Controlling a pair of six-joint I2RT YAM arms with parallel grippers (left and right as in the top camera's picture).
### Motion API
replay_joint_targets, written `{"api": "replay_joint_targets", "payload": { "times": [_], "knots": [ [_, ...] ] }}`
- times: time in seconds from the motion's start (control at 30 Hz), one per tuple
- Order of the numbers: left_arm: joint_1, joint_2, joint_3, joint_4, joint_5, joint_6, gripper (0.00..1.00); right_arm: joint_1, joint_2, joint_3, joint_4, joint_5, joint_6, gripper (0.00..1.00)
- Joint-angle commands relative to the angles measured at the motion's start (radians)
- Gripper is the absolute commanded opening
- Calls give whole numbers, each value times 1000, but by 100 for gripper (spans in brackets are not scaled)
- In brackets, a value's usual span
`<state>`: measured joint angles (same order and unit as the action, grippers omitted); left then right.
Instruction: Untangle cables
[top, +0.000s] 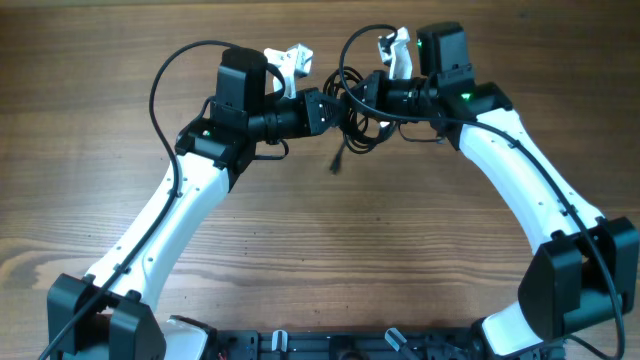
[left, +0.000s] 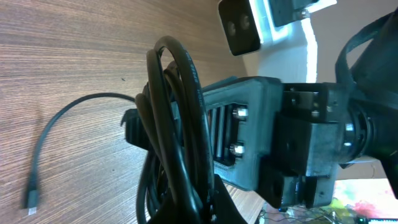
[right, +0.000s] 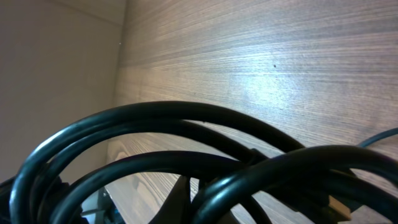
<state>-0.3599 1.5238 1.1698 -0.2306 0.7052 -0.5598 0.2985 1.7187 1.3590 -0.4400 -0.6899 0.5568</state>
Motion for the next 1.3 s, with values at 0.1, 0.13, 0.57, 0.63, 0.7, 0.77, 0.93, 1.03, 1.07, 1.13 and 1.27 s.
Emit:
{"api": "replay_joint_targets", "payload": {
  "times": [0.1, 0.13, 0.57, 0.63, 0.7, 0.77, 0.93, 1.03, 1.07, 1.13, 1.27],
  "knots": [
    [30, -2, -5, -88, -192, -63, 4, -132, -61, 21, -22, 8, -5, 4],
    [35, -2, -5, -118, -250, -86, 4, -166, -83, 21, -32, -15, -5, 4],
    [42, -2, -5, -245, -483, -159, 4, -499, -204, 21, -101, -289, -5, 4],
    [43, -2, -5, -232, -482, -150, 4, -510, -204, 21, -153, -189, -11, 4],
    [44, -4, -5, -196, -468, -118, 4, -510, -204, 21, -191, -109, -18, 4],
    [51, -16, -4, -144, -441, -70, 4, -509, -204, 21, -232, -32, -29, 4],
    [115, -95, -4, -79, -577, -280, 4, -509, -204, 21, -280, 63, -34, 4],
    [138, -149, -4, -134, -805, -517, 4, -509, -204, 21, -278, 69, -33, 4],
    [139, -163, -4, -145, -861, -546, 4, -510, -204, 21, -279, 73, -33, 4],
    [137, -198, -4, -155, -973, -564, 4, -510, -204, 21, -279, 96, -33, 4],
    [136, -237, -4, -156, -1002, -539, 4, -510, -204, 21, -280, 131, -32, 4]
  ]
}}
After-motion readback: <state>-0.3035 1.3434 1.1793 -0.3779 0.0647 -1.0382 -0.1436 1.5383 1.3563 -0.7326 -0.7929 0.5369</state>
